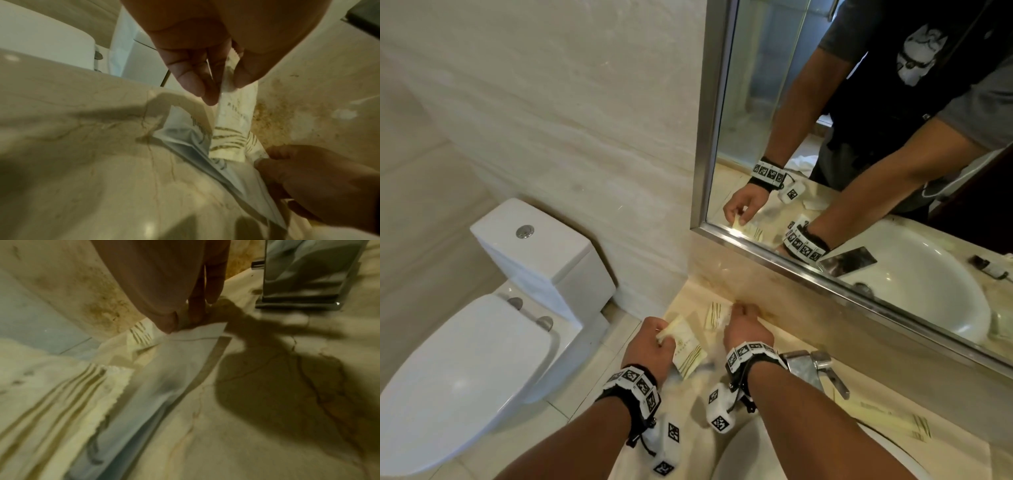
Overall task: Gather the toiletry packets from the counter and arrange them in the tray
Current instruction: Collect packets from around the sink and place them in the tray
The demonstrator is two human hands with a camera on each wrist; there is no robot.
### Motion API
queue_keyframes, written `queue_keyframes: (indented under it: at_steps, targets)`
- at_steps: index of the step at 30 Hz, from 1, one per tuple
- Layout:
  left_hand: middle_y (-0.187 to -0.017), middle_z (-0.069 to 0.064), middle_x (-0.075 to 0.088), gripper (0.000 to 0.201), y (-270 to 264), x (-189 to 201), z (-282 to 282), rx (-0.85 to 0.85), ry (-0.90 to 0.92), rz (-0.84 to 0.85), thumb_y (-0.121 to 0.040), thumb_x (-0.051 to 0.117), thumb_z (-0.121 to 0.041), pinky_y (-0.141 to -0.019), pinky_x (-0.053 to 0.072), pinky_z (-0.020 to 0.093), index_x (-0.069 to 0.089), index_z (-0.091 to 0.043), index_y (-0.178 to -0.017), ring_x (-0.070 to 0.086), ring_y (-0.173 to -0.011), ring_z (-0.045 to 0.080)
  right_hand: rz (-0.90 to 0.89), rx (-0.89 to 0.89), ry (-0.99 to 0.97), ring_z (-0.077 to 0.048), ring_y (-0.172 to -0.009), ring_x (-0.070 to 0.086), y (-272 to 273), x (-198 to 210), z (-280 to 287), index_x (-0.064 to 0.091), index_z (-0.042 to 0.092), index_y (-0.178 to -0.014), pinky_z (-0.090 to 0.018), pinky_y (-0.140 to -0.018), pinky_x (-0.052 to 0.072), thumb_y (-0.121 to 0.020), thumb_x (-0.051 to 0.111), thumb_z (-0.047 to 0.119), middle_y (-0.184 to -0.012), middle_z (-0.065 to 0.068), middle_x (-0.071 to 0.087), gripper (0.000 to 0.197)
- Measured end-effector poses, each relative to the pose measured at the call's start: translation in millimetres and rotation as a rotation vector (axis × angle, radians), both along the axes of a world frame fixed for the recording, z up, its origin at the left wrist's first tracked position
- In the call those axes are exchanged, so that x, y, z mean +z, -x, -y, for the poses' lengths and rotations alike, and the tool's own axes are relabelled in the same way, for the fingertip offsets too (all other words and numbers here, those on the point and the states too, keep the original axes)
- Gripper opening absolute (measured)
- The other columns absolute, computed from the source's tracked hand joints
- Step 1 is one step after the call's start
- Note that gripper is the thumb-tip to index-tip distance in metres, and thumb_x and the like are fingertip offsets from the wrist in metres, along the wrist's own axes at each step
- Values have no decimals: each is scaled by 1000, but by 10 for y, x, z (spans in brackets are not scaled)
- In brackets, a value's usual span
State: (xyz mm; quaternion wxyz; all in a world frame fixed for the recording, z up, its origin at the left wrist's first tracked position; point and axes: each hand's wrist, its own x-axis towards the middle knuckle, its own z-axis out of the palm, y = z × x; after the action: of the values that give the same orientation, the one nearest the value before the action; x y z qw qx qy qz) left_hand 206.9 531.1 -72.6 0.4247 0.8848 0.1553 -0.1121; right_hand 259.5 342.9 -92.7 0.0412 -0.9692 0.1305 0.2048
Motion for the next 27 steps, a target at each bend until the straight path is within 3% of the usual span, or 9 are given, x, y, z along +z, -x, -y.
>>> queue_keyframes:
  at_steps: [5, 10, 11, 14, 17, 19, 21, 23, 27]
  targets:
    - [-106, -6, 63, 29, 62, -49, -70, -32, 32, -36, -91, 54, -22, -77, 47, 24, 55, -30, -119, 61, -93, 14, 4, -125, -69, -26, -116, 62, -13, -34, 26, 39, 11, -143, -39, -82, 53, -94, 55, 25, -150, -14, 38, 54]
    - [-105, -2, 67, 20, 148, -31, -70, 9, 80, -84, -93, 53, -18, -76, 54, 29, 57, -29, -109, 64, -91, 15, 39, -261, -308, -29, -110, 60, 98, 37, 7, 57, 16, -125, -32, -78, 42, -92, 56, 32, -125, -7, 59, 37]
    - [-104, -2, 67, 19, 399, 289, -34, 49, 139, -52, -93, 53, -17, -75, 57, 32, 57, -30, -106, 66, -88, 16, 124, -257, -350, -27, -105, 61, 345, 379, 60, 57, 17, -121, -30, -77, 44, -92, 56, 35, -121, -6, 61, 35]
    - [-95, 1, 68, 20, 323, 315, -15, 120, 214, -63, -94, 49, -10, -58, 60, 36, 55, -26, -104, 71, -71, 18, 256, -220, -508, -16, -84, 61, 346, 448, -19, 54, 19, -107, -27, -70, 49, -93, 59, 40, -106, -3, 61, 25]
    - [-90, 7, 70, 23, 233, 296, -76, 171, 297, -103, -91, 45, -6, -52, 58, 39, 55, -23, -103, 71, -64, 23, 187, -93, -680, -10, -95, 58, 472, 529, -153, 55, 30, -107, -25, -78, 47, -92, 62, 42, -114, 7, 53, 21]
    - [-85, 15, 70, 22, 251, 305, -75, 151, 376, -129, -86, 48, -6, -48, 52, 35, 55, -14, -105, 67, -59, 29, 116, 57, -693, -11, -97, 57, 574, 522, -220, 55, 34, -104, -29, -83, 45, -89, 64, 44, -117, 10, 50, 20]
    - [-82, 24, 69, 23, 340, 424, -30, 153, 469, -130, -87, 50, -1, -48, 46, 28, 55, -8, -108, 63, -60, 30, 59, 172, -667, -14, -97, 57, 699, 546, -257, 55, 32, -104, -31, -88, 46, -88, 63, 43, -121, 7, 49, 20]
    - [-83, 24, 71, 23, 441, 553, 5, 184, 547, -143, -92, 44, 4, -48, 51, 29, 58, -10, -106, 68, -60, 31, 55, 208, -654, -16, -97, 56, 789, 542, -280, 56, 28, -109, -32, -90, 46, -90, 60, 42, -125, 4, 48, 24]
    - [-87, 15, 67, 23, 620, 712, 22, 208, 621, -148, -99, 40, -16, -70, 57, 41, 61, -15, -90, 69, -70, 29, 75, 211, -613, -18, -95, 58, 950, 598, -278, 55, 28, -115, -31, -86, 45, -94, 54, 42, -129, 5, 48, 25]
